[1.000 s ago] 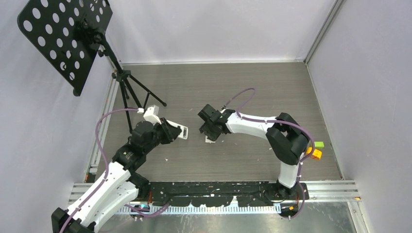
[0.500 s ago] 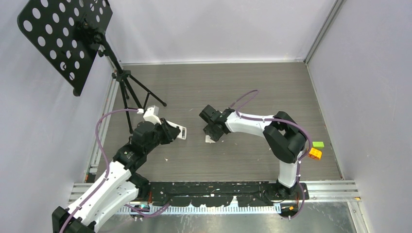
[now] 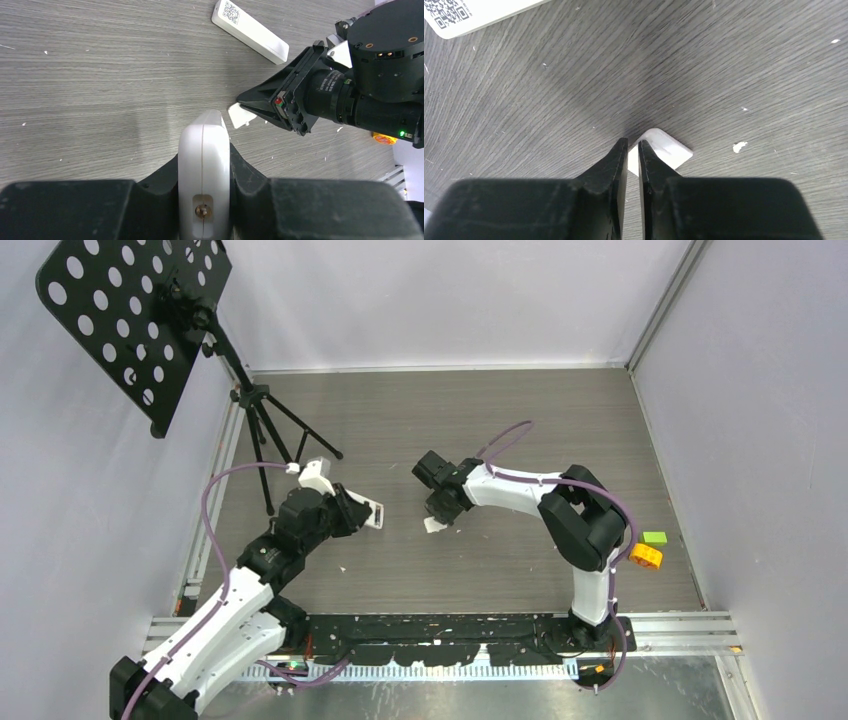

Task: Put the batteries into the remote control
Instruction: Move the battery cover to the center of the board.

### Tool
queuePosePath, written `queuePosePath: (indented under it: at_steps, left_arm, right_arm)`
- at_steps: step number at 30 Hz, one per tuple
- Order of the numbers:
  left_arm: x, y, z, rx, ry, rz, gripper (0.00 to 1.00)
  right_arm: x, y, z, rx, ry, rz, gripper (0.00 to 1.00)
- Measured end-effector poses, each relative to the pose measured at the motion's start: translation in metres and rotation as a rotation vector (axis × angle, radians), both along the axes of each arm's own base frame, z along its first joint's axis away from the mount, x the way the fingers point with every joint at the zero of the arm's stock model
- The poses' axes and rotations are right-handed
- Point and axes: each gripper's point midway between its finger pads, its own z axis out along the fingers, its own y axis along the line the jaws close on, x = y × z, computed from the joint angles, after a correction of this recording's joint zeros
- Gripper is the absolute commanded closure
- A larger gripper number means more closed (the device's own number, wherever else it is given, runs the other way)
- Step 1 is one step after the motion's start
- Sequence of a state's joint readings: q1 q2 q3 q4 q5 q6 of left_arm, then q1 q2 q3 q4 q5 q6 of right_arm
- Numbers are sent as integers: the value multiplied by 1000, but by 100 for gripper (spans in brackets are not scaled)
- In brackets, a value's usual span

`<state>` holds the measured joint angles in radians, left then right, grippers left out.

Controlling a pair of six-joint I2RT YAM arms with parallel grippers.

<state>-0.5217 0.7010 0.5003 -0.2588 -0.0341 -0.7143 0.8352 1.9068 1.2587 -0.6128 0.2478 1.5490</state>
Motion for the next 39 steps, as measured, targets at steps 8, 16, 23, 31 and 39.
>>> queuePosePath:
  at_steps: [8,16,23,31,39]
  left_arm:
    - [1,2,-4,27,1,-3,100]
    - [3,1,-10,49,10,-9,100]
    - [7,-3,-15,49,28,-20,100]
    - [7,-5,-16,40,33,-25,100]
    - [6,-7,-15,28,38,-25,100]
  right_arm:
    - [-3,-6,-1,-50,-2,126,99]
    - [-25,-31,-2,-159,13,456,100]
    - [-53,-47,-2,-165,53,663,91]
    - [-57,-51,3,-170,51,701,62]
    - [-60,-51,2,-174,64,681,64]
